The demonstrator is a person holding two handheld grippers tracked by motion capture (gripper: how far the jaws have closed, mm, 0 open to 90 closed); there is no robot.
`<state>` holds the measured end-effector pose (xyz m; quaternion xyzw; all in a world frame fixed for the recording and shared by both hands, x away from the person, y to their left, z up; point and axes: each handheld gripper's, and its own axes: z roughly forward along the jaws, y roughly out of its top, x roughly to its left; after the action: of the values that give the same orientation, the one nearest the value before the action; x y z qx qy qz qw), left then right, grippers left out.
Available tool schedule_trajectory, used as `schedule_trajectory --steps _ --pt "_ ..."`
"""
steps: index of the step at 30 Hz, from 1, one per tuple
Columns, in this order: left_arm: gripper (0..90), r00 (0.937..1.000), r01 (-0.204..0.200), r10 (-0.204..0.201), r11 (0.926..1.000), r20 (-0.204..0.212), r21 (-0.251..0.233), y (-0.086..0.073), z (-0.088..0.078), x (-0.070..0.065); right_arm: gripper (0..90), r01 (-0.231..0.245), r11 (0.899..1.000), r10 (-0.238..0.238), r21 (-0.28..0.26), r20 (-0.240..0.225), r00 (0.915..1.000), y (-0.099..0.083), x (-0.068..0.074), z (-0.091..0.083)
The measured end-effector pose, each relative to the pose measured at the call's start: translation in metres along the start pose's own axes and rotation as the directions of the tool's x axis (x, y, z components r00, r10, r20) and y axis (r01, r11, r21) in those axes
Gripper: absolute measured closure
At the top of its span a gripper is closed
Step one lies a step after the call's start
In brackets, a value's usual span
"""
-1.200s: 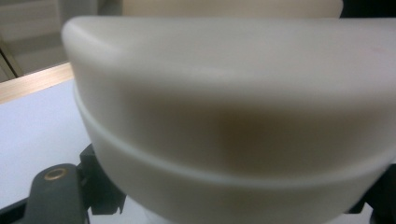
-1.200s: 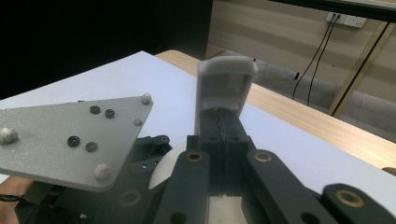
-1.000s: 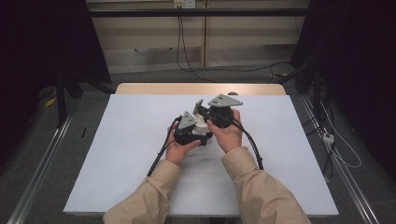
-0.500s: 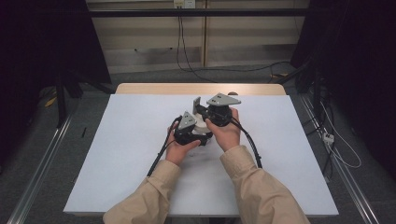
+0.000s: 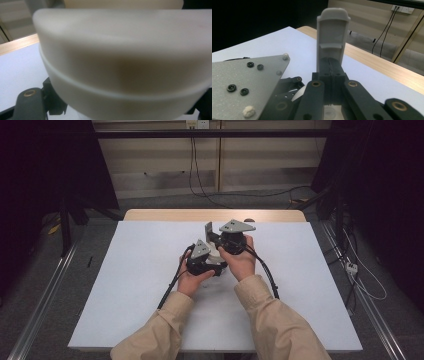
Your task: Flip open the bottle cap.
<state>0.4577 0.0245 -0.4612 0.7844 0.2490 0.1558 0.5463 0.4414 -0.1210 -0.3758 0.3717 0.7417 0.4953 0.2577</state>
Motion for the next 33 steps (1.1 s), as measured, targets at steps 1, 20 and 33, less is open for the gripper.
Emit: schedule_trajectory --steps 1,20,33 --pt "18.4 1.0000 0.004 -0.004 1.0000 0.001 0.000 -0.0001 0.0001 -0.0002 89.7 0.001 1.000 -0.001 0.001 0.002 1.0000 -0.0004 -0.0005 0.0006" --pt "18.4 1.0000 0.004 -0.004 1.0000 0.001 -0.001 -0.0001 0.0000 -0.0002 89.5 0.001 1.000 -0.001 0.011 0.001 1.0000 0.0017 -0.0010 0.0068" --pt "18.4 1.0000 0.006 -0.006 1.0000 0.001 -0.001 -0.0001 0.0000 -0.0001 89.6 0.011 1.000 -0.011 0.019 0.001 0.9999 0.0031 -0.0013 0.0102"
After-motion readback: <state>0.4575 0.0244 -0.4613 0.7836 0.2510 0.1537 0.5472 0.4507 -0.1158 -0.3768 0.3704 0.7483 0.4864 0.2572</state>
